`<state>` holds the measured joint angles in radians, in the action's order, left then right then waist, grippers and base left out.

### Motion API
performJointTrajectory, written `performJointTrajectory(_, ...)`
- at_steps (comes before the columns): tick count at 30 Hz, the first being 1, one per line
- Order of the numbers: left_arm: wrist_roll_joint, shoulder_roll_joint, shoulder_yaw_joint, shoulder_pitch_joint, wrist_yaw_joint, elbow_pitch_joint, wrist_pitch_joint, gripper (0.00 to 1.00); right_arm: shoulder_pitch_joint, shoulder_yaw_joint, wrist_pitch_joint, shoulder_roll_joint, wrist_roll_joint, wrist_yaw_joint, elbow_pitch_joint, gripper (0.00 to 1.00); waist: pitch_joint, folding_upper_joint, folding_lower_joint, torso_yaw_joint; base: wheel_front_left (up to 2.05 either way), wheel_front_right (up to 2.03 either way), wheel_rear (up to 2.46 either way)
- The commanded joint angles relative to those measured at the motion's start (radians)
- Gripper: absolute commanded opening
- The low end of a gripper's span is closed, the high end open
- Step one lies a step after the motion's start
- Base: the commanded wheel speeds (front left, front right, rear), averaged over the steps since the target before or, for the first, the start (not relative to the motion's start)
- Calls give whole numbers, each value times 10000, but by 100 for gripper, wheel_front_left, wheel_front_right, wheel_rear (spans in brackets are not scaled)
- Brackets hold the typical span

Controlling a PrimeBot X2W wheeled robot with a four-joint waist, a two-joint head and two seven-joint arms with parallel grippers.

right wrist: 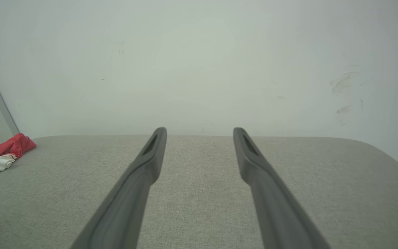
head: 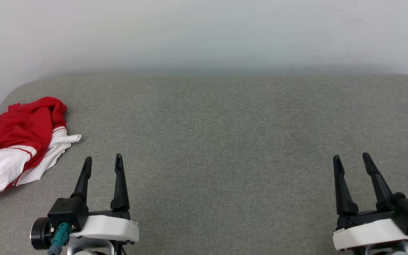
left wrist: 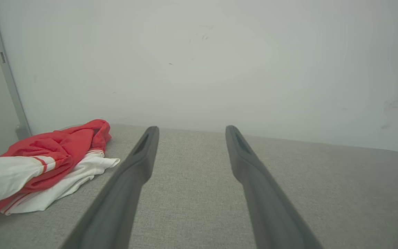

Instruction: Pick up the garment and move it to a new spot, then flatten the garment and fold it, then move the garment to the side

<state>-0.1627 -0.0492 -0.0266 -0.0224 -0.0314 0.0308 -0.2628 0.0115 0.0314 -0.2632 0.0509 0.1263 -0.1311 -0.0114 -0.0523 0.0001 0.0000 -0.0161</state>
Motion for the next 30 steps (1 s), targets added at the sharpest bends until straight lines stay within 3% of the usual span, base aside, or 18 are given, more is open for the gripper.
performJointTrajectory(1, -39, -18, 48, 74, 47, 11, -32, 100, 38, -24, -25, -13, 84, 5, -36, 100, -1, -1, 0, 2, 0, 0, 0)
performJointTrajectory(20, -217, -19, 116, -34, 187, 192, -32, 100, 52, -134, -23, -13, 388, 7, -243, 100, -105, -1, 0, -44, 0, 0, 0)
performJointTrajectory(30, -149, -19, 164, -189, 133, 256, -30, 100, 4, -182, -23, -15, 326, 5, -237, 100, -227, -1, 0, -653, 0, 0, 0)
